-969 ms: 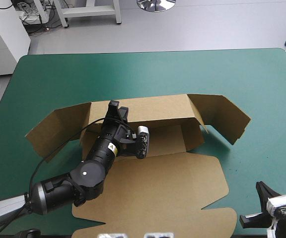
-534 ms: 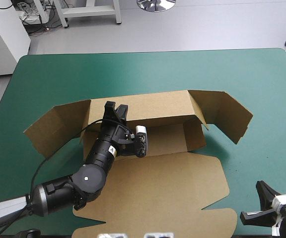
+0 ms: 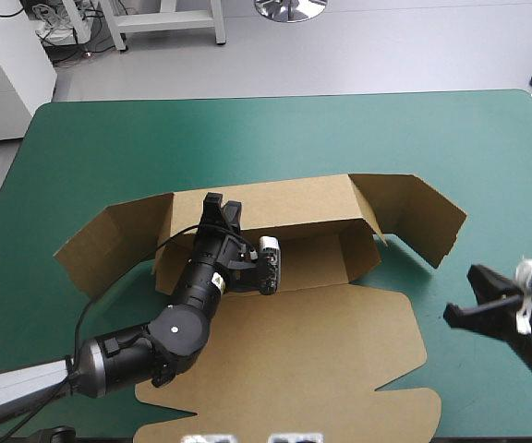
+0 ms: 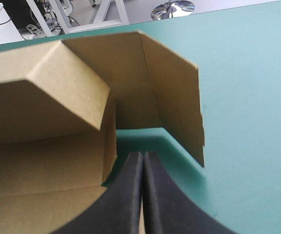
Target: Fold the box
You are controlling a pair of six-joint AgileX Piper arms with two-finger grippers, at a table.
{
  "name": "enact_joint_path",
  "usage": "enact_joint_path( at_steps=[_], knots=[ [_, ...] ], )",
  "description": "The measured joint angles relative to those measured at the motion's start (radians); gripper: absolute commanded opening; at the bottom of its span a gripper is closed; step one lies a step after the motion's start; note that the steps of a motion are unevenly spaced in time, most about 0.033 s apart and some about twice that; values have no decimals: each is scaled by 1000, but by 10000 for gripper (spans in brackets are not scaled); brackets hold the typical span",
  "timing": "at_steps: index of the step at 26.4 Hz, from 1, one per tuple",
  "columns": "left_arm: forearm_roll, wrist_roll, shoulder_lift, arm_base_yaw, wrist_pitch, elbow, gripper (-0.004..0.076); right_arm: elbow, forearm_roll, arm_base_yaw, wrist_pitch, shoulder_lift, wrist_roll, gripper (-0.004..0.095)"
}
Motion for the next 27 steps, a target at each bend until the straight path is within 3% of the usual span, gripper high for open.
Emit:
enact_joint_path(
  at_steps=[7,12,19,27],
  knots=[
    [-14,0,2,0,-2,0,-10,-564,77,1,57,658,-191,-17],
    [-14,0,3,0,-2,0,-10,-775,118,1,126,945,-255,-17],
    [-15,0,6,0,-2,0,-10,-915,202,2,233,1192,-280,-17],
    [-17,0,6,0,-2,0,-10,-903,214,2,342,1208,-315,-17]
  ],
)
